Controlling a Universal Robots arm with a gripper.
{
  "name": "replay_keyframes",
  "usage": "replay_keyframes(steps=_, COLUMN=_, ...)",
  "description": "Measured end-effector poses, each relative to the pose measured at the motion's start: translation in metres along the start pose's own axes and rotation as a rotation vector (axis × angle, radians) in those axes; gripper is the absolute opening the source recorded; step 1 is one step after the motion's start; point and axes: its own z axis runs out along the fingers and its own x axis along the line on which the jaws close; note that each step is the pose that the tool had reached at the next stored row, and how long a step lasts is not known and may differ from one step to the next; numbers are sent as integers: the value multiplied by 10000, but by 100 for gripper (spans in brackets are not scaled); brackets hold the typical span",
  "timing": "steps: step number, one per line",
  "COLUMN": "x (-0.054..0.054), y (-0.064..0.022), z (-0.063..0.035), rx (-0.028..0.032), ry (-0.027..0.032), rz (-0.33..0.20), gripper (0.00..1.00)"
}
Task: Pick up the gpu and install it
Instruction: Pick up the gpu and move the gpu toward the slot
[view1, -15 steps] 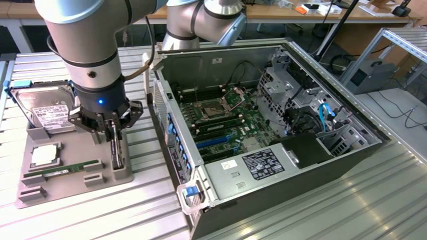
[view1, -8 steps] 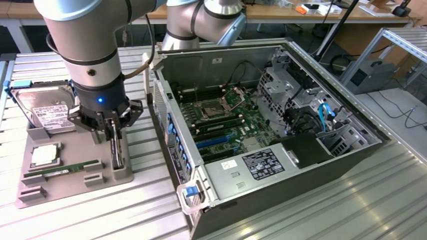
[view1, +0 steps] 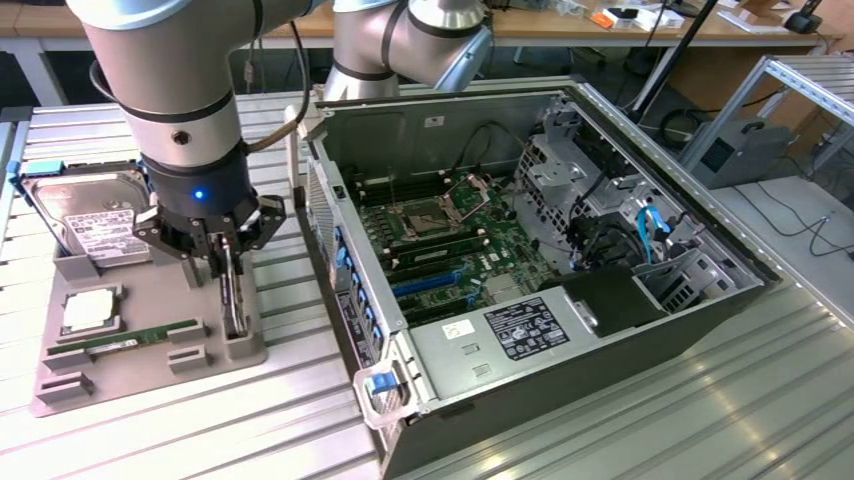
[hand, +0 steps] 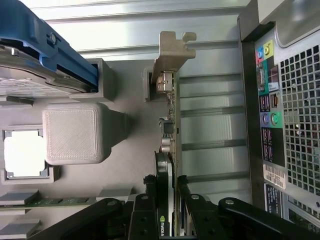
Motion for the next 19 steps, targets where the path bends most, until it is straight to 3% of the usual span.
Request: replay_keyframes(steps=19, x=-4, y=8, z=-182, rx=1, ry=0, rz=0, gripper=27)
